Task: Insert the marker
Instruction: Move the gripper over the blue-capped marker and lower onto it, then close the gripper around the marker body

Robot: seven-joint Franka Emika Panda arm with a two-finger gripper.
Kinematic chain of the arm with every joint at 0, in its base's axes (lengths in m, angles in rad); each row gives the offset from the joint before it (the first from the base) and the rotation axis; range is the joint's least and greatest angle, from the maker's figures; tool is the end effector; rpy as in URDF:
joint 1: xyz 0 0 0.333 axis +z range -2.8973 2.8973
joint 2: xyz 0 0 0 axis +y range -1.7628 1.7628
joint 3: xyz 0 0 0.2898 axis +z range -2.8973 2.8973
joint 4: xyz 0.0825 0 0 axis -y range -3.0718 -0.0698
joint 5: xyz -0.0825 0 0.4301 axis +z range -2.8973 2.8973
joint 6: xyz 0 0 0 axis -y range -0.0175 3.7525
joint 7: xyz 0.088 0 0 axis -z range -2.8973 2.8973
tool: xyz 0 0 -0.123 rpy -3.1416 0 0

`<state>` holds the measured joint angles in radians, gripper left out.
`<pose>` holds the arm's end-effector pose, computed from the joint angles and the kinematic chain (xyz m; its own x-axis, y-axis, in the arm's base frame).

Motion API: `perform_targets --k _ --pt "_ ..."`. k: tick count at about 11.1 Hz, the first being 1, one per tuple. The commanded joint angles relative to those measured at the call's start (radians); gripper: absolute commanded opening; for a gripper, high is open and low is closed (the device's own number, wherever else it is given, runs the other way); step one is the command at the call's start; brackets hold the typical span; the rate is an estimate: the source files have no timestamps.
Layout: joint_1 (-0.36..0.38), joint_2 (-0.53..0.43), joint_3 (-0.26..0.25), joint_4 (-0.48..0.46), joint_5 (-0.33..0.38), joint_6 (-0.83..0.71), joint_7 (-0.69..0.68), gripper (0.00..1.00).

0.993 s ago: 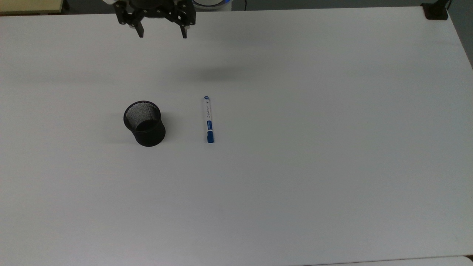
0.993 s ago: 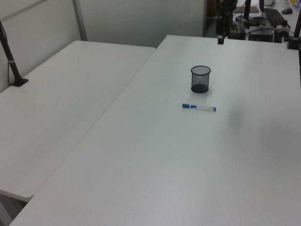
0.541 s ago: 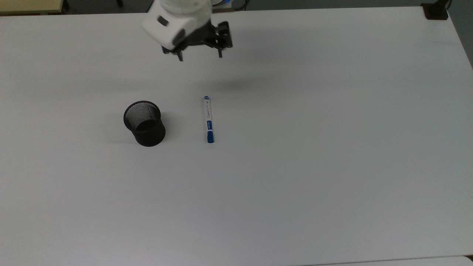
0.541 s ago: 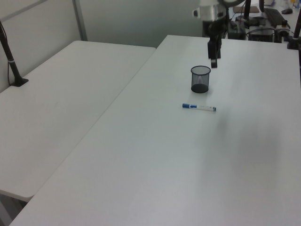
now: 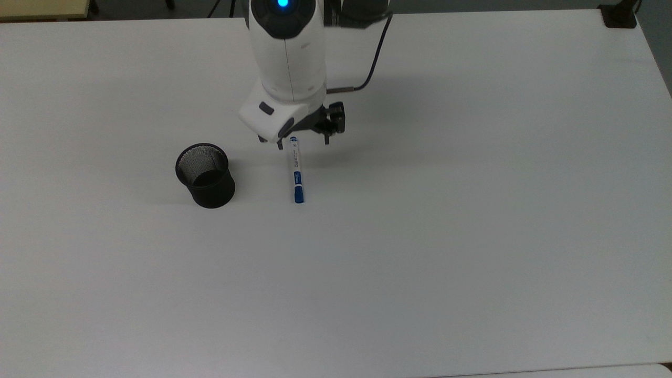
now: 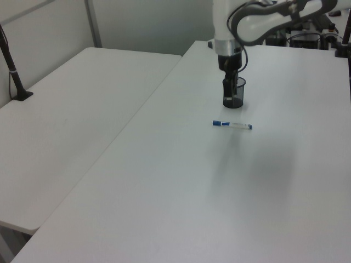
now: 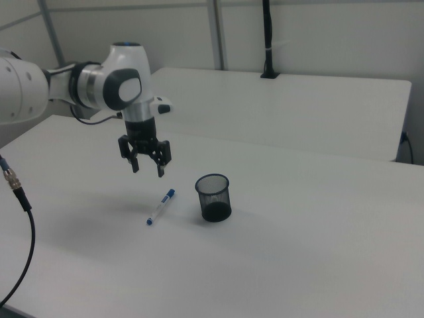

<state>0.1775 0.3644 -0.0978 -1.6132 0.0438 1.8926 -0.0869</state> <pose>0.6823 0.0634 0.3510 0.9844 0.1553 -0.0823 0.1548 -0.9879 -0.0126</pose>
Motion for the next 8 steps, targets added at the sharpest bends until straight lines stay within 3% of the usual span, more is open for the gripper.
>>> perform_targets --k 1,5,8 --pt "0.017 0.088 -0.010 0.006 -0.002 0.141 0.053 0.79" --pt "0.020 0.166 -0.010 0.013 -0.012 0.172 0.053 0.63" --pt "0.017 0.177 -0.010 0.021 -0.018 0.203 0.049 0.57"
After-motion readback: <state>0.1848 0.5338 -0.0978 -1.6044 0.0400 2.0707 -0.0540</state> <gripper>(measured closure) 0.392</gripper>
